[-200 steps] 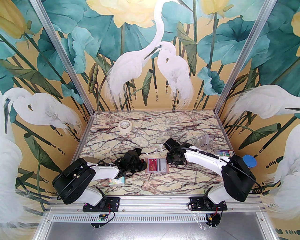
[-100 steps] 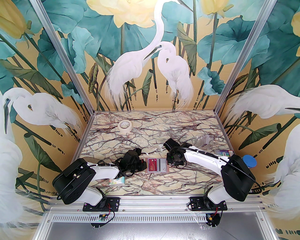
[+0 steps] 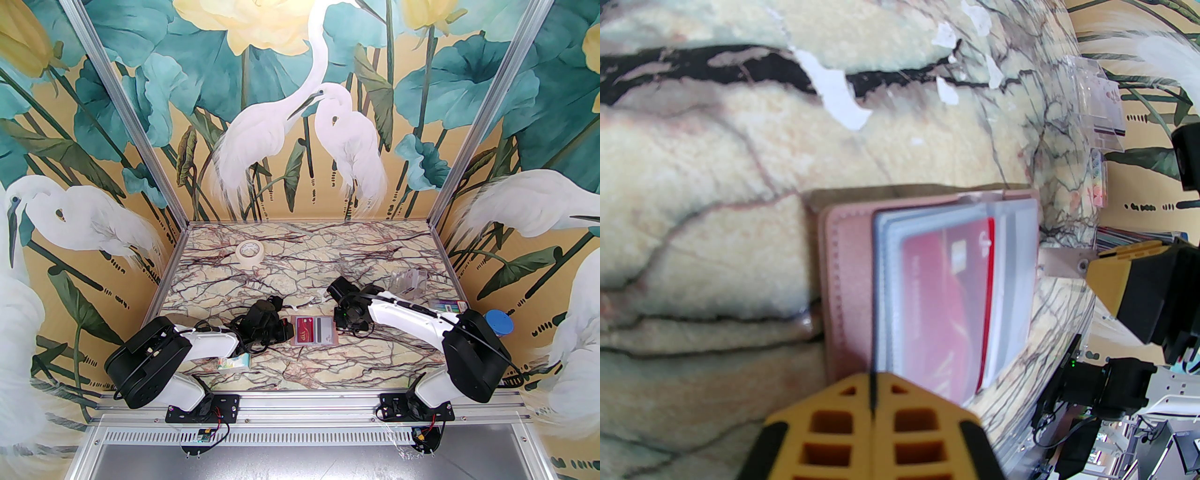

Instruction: Put the credit cards into the card holder

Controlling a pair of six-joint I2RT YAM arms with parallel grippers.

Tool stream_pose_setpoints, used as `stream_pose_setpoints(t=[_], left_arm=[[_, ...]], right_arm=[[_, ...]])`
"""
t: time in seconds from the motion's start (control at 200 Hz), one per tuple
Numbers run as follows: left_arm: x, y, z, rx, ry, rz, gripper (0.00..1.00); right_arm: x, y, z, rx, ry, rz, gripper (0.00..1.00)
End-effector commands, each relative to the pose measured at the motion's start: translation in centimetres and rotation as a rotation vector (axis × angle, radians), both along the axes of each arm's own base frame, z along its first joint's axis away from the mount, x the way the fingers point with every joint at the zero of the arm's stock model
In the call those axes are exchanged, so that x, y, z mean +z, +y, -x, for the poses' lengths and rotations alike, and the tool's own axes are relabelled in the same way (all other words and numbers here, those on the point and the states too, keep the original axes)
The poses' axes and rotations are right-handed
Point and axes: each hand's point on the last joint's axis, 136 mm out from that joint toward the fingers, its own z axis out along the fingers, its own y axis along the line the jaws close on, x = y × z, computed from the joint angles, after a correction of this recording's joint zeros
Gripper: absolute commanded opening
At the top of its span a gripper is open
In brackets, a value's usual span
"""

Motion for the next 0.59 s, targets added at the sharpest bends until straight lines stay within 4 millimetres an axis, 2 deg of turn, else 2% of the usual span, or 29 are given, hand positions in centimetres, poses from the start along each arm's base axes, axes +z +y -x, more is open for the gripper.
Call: stream_pose_setpoints(t=[0.0,0.59], left_arm=[[-1.7,0.9,0.7,0.013,0.043,-0.053,0.0],[-1.7,0.8,0.7,0.011,0.043,-0.052,0.0]], right_arm=[[1.6,0.5,-0.6,0.016,-0.03,-0.024,0.18],[0.5,0.6,-0.3,0.024,0.001,-0.011,0.16]])
